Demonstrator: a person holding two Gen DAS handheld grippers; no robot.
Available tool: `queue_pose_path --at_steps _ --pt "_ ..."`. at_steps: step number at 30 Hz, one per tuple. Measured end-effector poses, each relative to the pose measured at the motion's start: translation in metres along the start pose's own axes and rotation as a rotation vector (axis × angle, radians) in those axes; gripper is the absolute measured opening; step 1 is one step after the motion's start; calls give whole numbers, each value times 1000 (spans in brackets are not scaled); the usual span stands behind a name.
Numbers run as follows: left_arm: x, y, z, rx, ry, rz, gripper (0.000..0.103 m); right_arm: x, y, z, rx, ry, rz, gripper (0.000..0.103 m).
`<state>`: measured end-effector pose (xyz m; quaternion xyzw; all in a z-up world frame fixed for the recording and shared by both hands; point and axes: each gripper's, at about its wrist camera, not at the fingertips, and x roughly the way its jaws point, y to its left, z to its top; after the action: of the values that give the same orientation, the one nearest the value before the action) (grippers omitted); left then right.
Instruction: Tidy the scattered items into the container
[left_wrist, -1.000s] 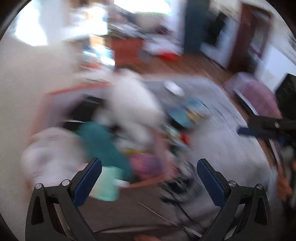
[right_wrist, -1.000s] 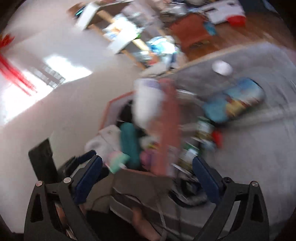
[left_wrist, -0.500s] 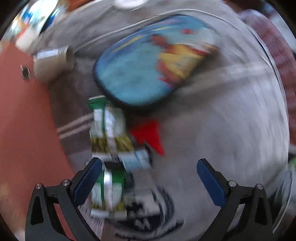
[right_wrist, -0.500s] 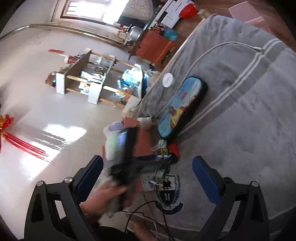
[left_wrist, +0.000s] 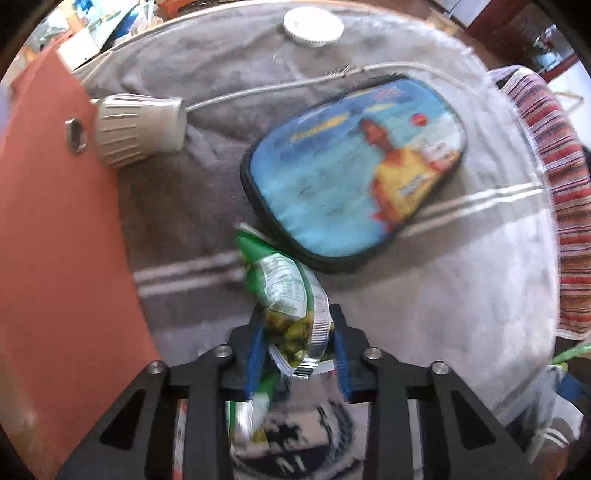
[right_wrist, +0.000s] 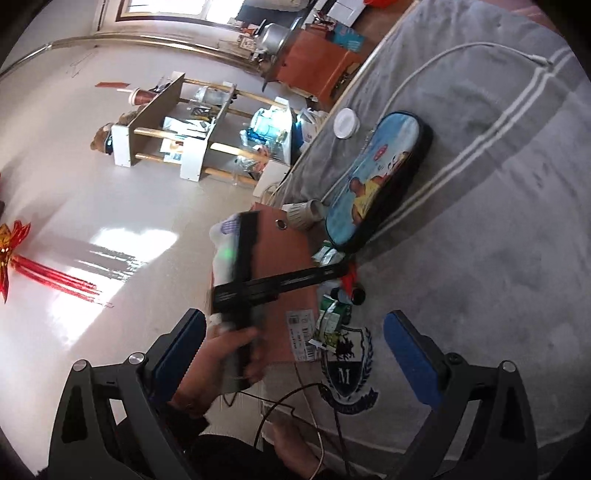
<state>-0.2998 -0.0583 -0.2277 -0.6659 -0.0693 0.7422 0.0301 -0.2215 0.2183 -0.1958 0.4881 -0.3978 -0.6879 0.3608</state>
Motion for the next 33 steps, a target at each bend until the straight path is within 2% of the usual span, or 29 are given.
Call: queue_pose_path --at_steps 4,7,10,12,14,15,16,17,18,20,21,25,26,28,30,33 --pt "-66 -4 -24 36 -88 -61 28 1 -15 0 49 3 -25 98" --pt "-137 15 -36 28 -178 -104 28 2 -21 -1 70 6 -50 98" --pt "-212 51 -53 -8 -299 -67 28 2 -23 -2 75 5 -74 98" --pt "-247 80 -65 -43 -377 28 33 1 -23 -3 75 3 -76 98" --pt "-265 111 -72 -82 -378 130 67 1 -21 -4 71 6 -78 99" --pt "-266 124 -73 -100 -358 180 94 3 -19 -5 68 10 -84 99" --pt "-267 136 -78 -127 -349 254 98 5 -19 -6 62 15 -90 99" --pt "-266 141 -81 -142 -346 295 98 6 -18 -6 52 22 -99 99" --pt "-266 142 -84 -143 -344 297 98 8 -17 -7 40 28 -115 99" --pt "-253 127 -88 -106 -330 221 98 11 -15 -8 21 39 -133 99" --pt "-242 113 -89 -78 -319 205 98 12 -15 -8 18 41 -131 99" --pt "-170 20 -81 177 -211 257 98 12 -15 -6 21 35 -110 99" --pt "-142 -7 -79 254 -163 284 98 11 -16 -6 25 33 -103 99" --pt "-87 -45 -74 337 -71 316 98 9 -16 -5 33 29 -86 99" --pt "-46 -59 -69 350 3 342 98 7 -17 -4 39 24 -67 99" --pt "3 -49 -58 271 106 380 98 6 -17 -3 45 22 -52 99"
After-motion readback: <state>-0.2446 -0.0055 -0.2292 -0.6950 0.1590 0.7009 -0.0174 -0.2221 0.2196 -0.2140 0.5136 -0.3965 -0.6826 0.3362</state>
